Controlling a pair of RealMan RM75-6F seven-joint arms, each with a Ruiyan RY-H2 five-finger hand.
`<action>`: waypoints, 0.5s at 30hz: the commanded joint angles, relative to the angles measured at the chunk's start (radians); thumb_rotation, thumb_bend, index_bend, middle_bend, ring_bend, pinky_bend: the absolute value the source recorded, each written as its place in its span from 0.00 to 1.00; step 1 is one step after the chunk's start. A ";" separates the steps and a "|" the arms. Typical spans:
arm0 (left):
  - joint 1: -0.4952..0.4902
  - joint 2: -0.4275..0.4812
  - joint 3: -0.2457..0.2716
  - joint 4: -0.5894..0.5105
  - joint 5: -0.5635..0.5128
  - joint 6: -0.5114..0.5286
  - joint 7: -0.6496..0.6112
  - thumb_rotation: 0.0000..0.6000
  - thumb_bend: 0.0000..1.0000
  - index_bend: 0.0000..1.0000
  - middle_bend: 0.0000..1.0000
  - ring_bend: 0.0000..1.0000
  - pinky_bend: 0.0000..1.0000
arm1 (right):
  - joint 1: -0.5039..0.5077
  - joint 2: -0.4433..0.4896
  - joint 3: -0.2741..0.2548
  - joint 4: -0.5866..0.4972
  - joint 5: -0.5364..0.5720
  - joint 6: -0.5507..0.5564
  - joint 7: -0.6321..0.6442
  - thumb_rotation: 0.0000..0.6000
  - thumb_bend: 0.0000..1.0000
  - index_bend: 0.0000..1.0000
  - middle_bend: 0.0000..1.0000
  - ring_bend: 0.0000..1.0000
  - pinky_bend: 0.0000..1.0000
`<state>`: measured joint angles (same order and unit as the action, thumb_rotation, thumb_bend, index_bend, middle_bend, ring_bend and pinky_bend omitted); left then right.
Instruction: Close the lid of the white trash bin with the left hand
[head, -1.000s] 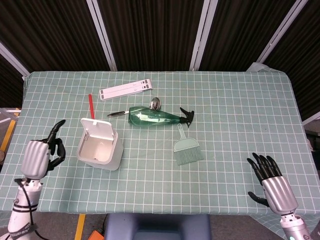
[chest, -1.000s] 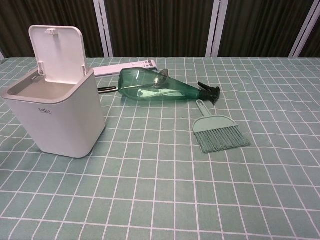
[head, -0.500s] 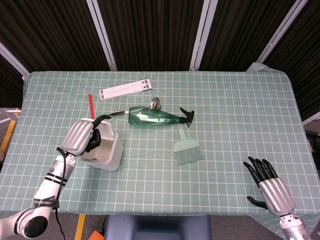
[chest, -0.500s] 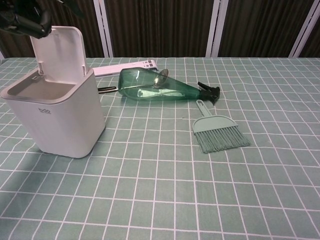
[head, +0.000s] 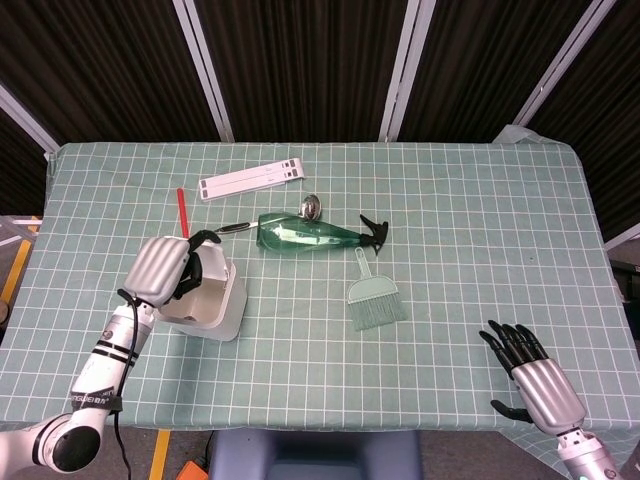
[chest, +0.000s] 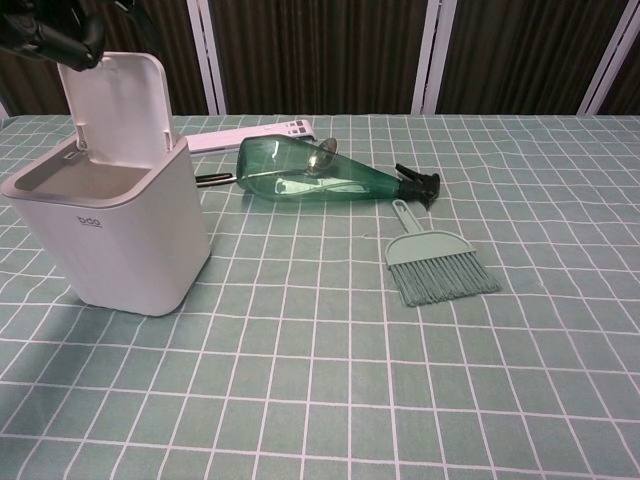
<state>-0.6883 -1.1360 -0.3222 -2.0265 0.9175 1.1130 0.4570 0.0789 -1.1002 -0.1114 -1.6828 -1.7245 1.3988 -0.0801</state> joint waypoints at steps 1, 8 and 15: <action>-0.007 0.001 0.008 0.008 -0.004 -0.004 -0.002 1.00 1.00 0.30 1.00 1.00 1.00 | 0.001 -0.001 0.002 -0.003 0.006 -0.004 -0.005 1.00 0.24 0.00 0.00 0.00 0.00; -0.023 0.015 0.031 0.028 -0.029 -0.021 0.002 1.00 1.00 0.30 1.00 1.00 1.00 | 0.004 -0.002 0.003 -0.003 0.013 -0.010 -0.010 1.00 0.24 0.00 0.00 0.00 0.00; -0.011 0.040 0.058 0.009 0.020 0.002 -0.006 1.00 1.00 0.35 1.00 1.00 1.00 | 0.005 -0.005 0.002 -0.004 0.014 -0.013 -0.017 1.00 0.24 0.00 0.00 0.00 0.00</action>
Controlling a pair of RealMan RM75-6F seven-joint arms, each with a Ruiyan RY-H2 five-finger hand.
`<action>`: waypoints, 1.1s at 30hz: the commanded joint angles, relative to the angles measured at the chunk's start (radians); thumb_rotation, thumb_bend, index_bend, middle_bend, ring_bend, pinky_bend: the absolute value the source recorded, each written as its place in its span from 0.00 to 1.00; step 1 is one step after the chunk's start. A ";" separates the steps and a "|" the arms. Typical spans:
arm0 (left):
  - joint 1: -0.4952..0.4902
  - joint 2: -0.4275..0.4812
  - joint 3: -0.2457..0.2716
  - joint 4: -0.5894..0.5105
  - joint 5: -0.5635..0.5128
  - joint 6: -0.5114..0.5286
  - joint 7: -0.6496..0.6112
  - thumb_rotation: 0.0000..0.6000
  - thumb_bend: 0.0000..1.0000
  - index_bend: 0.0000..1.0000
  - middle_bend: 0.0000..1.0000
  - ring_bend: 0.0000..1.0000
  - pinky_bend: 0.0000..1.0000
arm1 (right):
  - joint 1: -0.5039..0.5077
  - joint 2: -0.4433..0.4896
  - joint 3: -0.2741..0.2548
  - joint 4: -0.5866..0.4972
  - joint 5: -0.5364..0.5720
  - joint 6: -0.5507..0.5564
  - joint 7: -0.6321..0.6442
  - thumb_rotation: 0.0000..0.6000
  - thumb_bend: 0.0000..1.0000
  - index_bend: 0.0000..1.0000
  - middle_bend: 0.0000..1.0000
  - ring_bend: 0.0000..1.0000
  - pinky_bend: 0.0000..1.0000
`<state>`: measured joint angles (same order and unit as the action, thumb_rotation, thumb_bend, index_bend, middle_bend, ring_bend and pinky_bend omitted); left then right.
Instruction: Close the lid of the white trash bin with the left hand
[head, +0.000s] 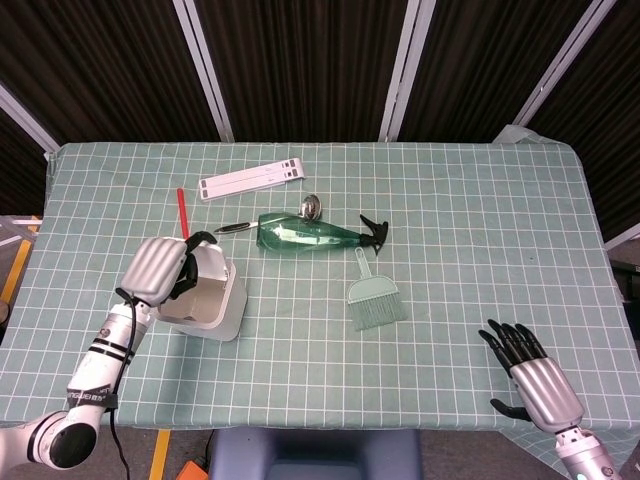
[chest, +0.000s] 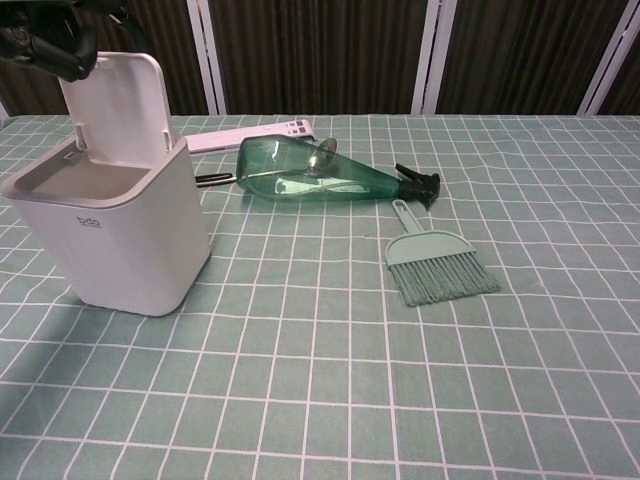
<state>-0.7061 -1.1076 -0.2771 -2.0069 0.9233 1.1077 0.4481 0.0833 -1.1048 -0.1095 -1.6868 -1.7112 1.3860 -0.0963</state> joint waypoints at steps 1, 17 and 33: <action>0.009 0.018 0.019 -0.018 0.020 0.009 0.006 1.00 1.00 0.36 1.00 1.00 1.00 | 0.000 0.000 0.000 0.000 0.000 -0.001 -0.001 1.00 0.24 0.00 0.00 0.00 0.00; 0.008 0.165 0.139 -0.123 0.032 -0.086 0.074 1.00 1.00 0.32 1.00 1.00 1.00 | -0.004 0.006 -0.002 -0.004 -0.007 0.016 0.011 1.00 0.24 0.00 0.00 0.00 0.00; 0.030 0.183 0.219 -0.130 0.068 -0.105 0.079 1.00 1.00 0.30 1.00 1.00 1.00 | -0.005 0.006 -0.010 -0.006 -0.017 0.017 0.013 1.00 0.24 0.00 0.00 0.00 0.00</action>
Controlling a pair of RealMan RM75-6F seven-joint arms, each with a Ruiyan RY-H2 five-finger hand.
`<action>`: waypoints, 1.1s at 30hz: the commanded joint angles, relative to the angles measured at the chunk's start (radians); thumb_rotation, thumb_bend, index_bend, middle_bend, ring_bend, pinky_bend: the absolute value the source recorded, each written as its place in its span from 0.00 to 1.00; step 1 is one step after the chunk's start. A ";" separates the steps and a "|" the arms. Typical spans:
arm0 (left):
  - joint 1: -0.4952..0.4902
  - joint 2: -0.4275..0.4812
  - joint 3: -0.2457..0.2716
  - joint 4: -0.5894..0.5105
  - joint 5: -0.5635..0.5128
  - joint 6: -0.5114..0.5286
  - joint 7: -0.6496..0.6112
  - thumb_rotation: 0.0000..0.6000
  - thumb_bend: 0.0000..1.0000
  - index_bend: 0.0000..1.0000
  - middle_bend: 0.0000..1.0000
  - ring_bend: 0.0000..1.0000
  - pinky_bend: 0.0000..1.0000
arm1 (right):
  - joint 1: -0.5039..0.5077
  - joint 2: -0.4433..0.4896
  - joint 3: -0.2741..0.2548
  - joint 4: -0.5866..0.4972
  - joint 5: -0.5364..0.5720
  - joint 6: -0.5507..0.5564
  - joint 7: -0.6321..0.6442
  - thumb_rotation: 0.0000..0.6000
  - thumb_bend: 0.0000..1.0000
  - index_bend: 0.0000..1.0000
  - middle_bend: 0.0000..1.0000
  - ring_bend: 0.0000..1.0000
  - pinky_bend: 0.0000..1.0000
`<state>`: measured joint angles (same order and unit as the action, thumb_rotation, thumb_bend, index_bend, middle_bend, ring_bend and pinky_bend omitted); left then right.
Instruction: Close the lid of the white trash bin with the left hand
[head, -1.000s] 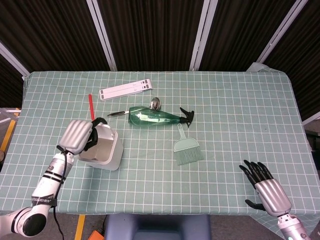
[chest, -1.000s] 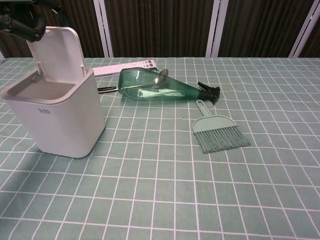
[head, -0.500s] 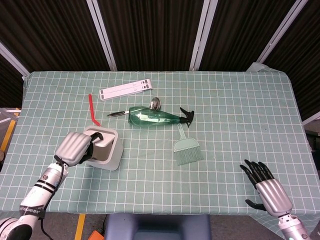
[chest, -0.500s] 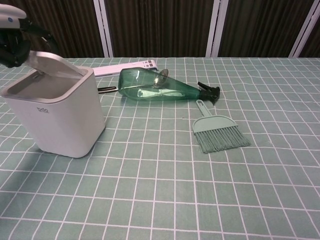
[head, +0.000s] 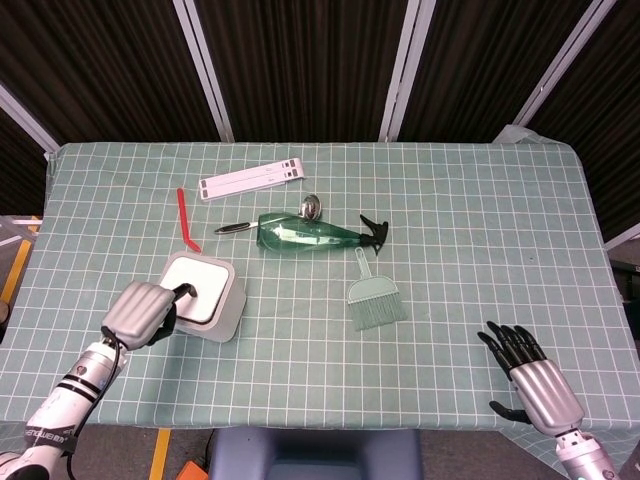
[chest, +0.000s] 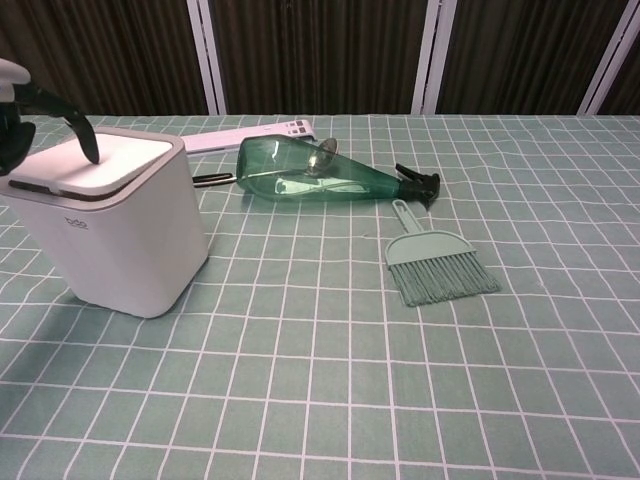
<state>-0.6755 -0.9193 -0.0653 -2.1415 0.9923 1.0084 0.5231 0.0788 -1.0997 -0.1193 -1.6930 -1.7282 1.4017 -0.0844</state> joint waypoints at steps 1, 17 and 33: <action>-0.002 -0.009 0.013 0.007 -0.003 -0.010 0.008 1.00 1.00 0.30 1.00 1.00 1.00 | -0.001 0.001 0.000 0.000 0.000 0.002 0.002 1.00 0.24 0.00 0.00 0.00 0.00; 0.022 -0.050 0.017 0.016 0.077 0.045 -0.054 1.00 1.00 0.24 1.00 1.00 1.00 | 0.000 -0.001 0.002 0.001 0.003 0.001 0.005 1.00 0.24 0.00 0.00 0.00 0.00; 0.509 -0.078 0.260 0.360 0.831 0.587 -0.465 1.00 0.51 0.13 0.03 0.00 0.09 | 0.002 -0.008 -0.006 0.000 -0.001 -0.012 -0.003 1.00 0.24 0.00 0.00 0.00 0.00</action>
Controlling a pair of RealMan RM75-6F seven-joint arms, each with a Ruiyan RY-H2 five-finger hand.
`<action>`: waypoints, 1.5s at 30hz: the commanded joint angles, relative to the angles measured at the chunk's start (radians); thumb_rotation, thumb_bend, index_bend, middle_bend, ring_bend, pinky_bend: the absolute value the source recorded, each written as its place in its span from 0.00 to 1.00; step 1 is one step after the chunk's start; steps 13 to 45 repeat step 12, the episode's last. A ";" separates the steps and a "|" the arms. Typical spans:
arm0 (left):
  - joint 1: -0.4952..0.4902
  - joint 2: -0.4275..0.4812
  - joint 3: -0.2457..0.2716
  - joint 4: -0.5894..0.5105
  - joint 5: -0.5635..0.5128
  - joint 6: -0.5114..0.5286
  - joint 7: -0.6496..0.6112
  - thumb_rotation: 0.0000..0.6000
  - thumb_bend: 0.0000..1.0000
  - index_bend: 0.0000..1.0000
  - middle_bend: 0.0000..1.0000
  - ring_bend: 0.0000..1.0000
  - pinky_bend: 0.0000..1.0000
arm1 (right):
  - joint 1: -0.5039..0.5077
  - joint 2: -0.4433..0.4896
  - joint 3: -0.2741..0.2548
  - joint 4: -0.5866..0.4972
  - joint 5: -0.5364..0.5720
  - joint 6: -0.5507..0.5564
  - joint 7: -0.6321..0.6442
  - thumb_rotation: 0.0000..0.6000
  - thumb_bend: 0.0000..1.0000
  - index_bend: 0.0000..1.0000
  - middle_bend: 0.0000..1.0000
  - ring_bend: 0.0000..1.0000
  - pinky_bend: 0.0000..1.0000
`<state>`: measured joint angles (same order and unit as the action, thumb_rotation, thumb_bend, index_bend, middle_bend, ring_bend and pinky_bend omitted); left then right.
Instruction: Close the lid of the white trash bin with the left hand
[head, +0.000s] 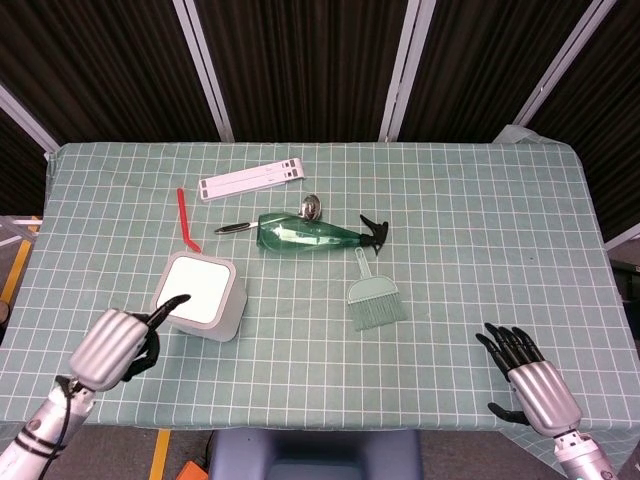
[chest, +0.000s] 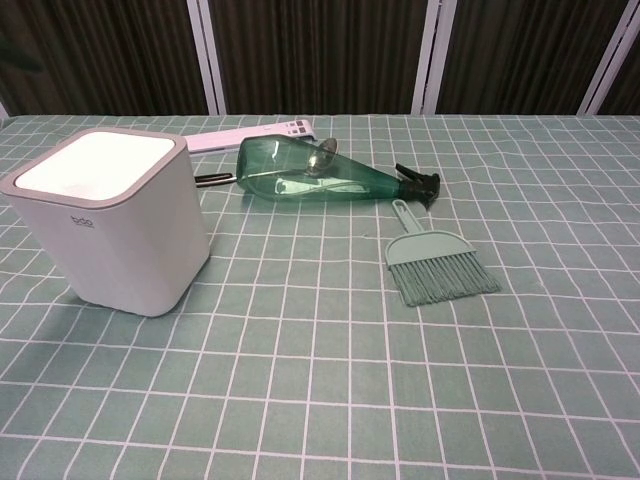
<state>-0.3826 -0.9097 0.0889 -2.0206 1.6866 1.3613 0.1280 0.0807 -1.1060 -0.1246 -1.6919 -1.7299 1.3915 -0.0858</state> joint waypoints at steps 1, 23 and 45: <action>0.225 -0.103 0.104 0.256 0.141 0.249 -0.070 1.00 0.50 0.13 0.02 0.00 0.06 | 0.000 -0.002 -0.001 -0.001 0.001 -0.002 -0.002 1.00 0.24 0.00 0.00 0.00 0.00; 0.292 -0.210 0.078 0.417 0.067 0.236 -0.050 1.00 0.44 0.08 0.00 0.00 0.03 | -0.003 -0.017 0.012 0.011 0.017 0.007 -0.007 1.00 0.24 0.00 0.00 0.00 0.00; 0.292 -0.210 0.078 0.417 0.067 0.236 -0.050 1.00 0.44 0.08 0.00 0.00 0.03 | -0.003 -0.017 0.012 0.011 0.017 0.007 -0.007 1.00 0.24 0.00 0.00 0.00 0.00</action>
